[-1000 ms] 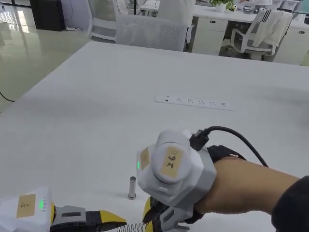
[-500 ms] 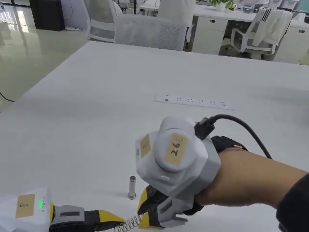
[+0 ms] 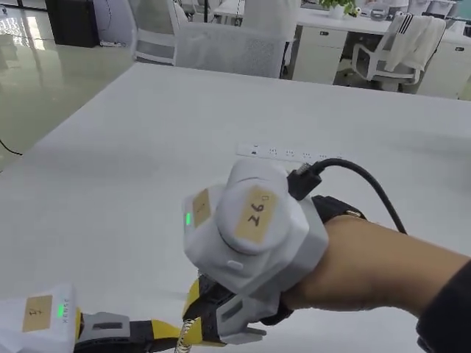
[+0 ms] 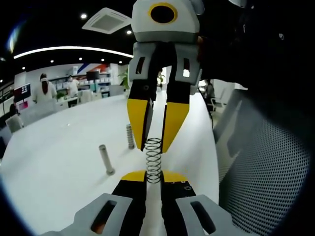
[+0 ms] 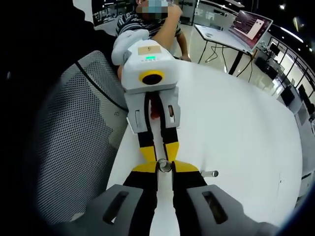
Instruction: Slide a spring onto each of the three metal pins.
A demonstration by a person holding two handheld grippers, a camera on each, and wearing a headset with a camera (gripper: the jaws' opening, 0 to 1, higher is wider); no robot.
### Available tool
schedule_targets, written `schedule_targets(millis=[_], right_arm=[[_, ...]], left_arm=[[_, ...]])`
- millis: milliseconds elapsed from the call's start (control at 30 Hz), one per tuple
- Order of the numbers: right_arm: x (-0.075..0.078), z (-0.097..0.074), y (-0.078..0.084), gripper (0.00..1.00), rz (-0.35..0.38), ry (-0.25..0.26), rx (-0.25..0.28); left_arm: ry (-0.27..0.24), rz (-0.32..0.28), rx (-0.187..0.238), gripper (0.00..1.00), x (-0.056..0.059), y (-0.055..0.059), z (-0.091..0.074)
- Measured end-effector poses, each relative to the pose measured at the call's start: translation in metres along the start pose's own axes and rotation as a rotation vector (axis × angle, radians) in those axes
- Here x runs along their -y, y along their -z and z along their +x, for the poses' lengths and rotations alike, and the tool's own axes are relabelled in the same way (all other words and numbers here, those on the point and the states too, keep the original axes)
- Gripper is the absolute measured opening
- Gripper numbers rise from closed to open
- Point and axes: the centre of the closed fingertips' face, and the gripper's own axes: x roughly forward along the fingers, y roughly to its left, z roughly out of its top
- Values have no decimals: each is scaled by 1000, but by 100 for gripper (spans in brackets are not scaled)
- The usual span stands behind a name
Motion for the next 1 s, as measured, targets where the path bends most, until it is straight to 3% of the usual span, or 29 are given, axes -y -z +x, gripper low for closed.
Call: schedule_targets(millis=[200, 333, 767, 1000], right_arm=[[1, -1, 4, 9, 57, -13, -31], [3, 0, 5, 16, 92, -4, -39], [-4, 10, 12, 9, 110, -35, -73], [-2, 10, 10, 8, 126, -29, -60]], left_arm=[[2, 5, -1, 2, 1, 1, 0], [4, 2, 3, 2, 2, 0, -1], [7, 7, 41, 2, 3, -9, -2], [6, 1, 59, 2, 3, -12, -2]])
